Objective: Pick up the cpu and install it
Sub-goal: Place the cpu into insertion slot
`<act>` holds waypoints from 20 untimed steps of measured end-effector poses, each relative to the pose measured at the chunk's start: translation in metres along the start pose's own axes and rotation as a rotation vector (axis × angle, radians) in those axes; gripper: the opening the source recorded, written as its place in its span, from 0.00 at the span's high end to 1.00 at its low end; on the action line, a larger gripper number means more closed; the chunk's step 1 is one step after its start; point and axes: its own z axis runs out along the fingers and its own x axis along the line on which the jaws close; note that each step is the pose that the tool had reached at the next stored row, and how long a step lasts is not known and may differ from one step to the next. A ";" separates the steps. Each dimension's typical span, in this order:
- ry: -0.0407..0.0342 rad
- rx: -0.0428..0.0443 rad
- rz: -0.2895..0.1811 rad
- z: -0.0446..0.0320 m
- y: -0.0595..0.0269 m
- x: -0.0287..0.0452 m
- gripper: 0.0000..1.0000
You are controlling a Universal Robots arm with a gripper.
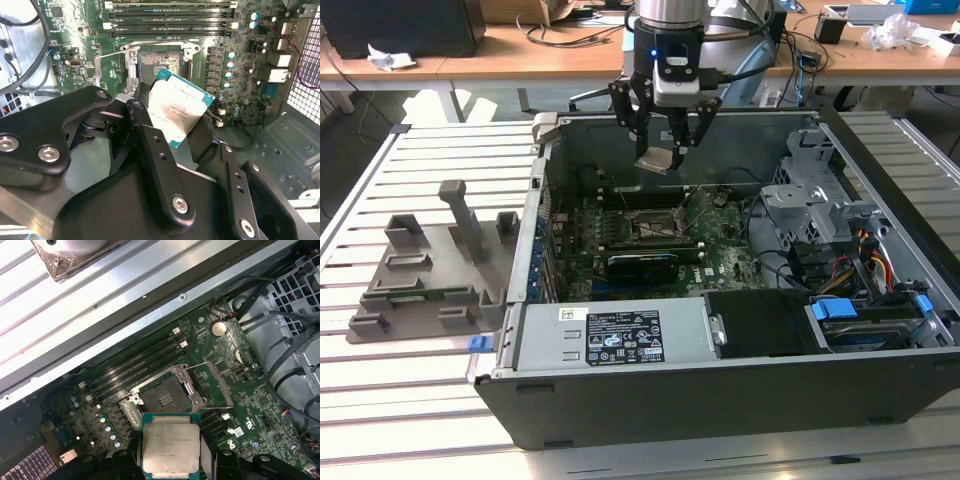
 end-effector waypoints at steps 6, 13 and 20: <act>0.0007 0.0011 0.033 0.0000 0.0000 0.0000 0.45; 0.0022 0.0015 0.078 0.0001 0.0000 0.0000 0.45; 0.0050 0.0012 0.141 0.0001 0.0000 0.0000 0.45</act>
